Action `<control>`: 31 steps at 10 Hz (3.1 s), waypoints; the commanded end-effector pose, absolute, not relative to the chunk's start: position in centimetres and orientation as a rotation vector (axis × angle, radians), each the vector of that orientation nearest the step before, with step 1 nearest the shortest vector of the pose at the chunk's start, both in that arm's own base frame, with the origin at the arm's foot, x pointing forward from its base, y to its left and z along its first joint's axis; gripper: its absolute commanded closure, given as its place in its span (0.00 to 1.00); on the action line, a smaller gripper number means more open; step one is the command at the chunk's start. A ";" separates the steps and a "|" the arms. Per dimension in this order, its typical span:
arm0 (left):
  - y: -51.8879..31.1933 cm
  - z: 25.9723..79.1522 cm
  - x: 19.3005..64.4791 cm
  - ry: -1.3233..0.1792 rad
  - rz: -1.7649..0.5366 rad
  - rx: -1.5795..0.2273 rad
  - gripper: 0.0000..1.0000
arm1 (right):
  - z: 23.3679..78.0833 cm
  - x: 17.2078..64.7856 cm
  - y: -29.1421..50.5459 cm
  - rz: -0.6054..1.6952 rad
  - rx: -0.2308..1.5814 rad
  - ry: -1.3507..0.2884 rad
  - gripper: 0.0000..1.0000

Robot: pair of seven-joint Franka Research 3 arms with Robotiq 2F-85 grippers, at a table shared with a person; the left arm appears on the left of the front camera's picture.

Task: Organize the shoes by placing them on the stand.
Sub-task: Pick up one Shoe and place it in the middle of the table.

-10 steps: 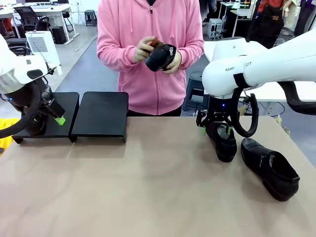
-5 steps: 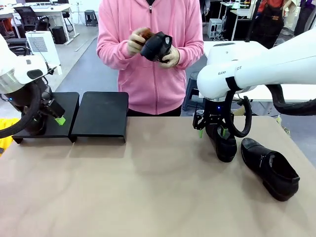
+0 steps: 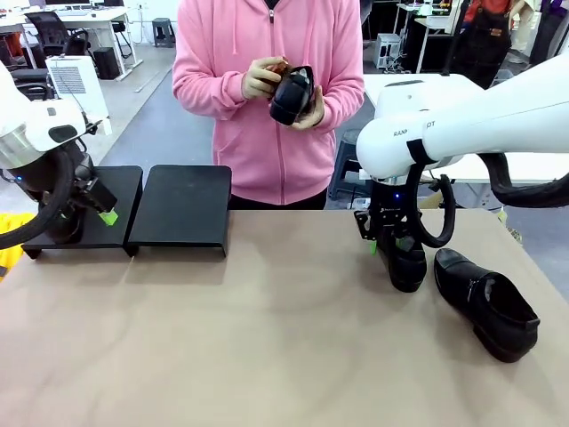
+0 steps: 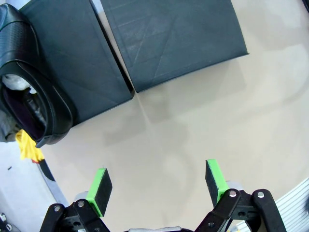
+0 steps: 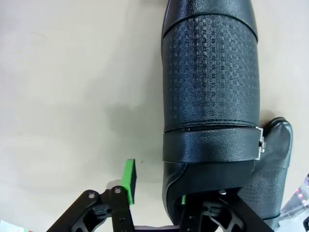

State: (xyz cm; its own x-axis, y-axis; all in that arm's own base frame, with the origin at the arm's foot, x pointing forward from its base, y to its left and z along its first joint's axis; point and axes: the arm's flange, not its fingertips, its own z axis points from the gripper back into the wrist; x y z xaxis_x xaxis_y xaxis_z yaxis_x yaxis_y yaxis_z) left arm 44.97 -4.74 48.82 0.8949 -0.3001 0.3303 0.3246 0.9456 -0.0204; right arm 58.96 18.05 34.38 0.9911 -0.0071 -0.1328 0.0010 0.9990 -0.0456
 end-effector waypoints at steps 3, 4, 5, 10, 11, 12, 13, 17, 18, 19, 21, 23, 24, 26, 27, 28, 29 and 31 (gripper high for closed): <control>-4.7 48.7 44.9 -0.343 -0.317 -0.076 0.00 | 34.7 59.7 17.4 0.016 -0.060 0.145 1.00; -4.7 48.7 44.9 -0.343 -0.317 -0.076 0.00 | 34.7 59.7 17.3 0.014 -0.059 0.147 1.00; -4.7 48.7 44.9 -0.343 -0.317 -0.076 0.00 | 34.7 59.7 17.1 0.011 -0.060 0.151 1.00; -4.7 48.7 44.9 -0.343 -0.317 -0.076 0.00 | 40.5 55.0 19.2 -0.088 0.008 0.035 1.00; -4.7 48.7 44.9 -0.343 -0.317 -0.076 0.00 | 42.4 52.4 20.4 -0.100 0.038 -0.026 1.00; -4.7 48.7 44.9 -0.343 -0.317 -0.076 0.00 | 43.5 50.1 21.9 -0.090 0.059 -0.036 1.00; -4.7 48.7 44.9 -0.343 -0.317 -0.076 0.00 | 43.5 47.8 24.1 -0.064 0.075 -0.009 1.00; -4.7 48.7 44.9 -0.343 -0.317 -0.076 0.00 | 39.3 42.5 34.3 0.076 0.077 0.041 1.00; -4.7 48.7 44.9 -0.343 -0.317 -0.076 0.00 | 38.5 42.2 36.1 0.077 0.103 0.034 1.00; -4.7 48.7 44.9 -0.343 -0.317 -0.076 0.00 | 38.2 42.1 36.8 0.075 0.111 0.033 1.00; -4.7 48.7 44.9 -0.343 -0.317 -0.076 0.00 | 36.6 41.9 38.5 0.055 0.108 0.041 1.00; -4.7 48.7 44.9 -0.343 -0.317 -0.076 0.00 | 36.4 42.9 38.9 -0.050 0.148 0.035 0.97; -4.7 48.7 44.9 -0.343 -0.317 -0.076 0.00 | 36.6 43.3 38.8 -0.059 0.159 0.044 0.82; -4.7 48.7 44.9 -0.343 -0.317 -0.076 0.00 | 36.7 43.6 38.7 -0.068 0.163 0.065 0.51; -4.7 48.7 44.9 -0.343 -0.317 -0.076 0.00 | 37.2 43.5 38.3 -0.062 0.176 0.069 0.34; -4.7 48.7 44.9 -0.343 -0.317 -0.076 0.00 | 38.0 43.2 37.9 -0.050 0.194 0.081 0.18; -4.7 48.7 44.9 -0.343 -0.317 -0.076 0.00 | 39.0 42.6 37.2 -0.040 0.220 0.085 0.02; -4.7 48.7 44.9 -0.343 -0.317 -0.076 0.00 | 41.2 41.2 34.7 -0.076 0.239 0.070 0.00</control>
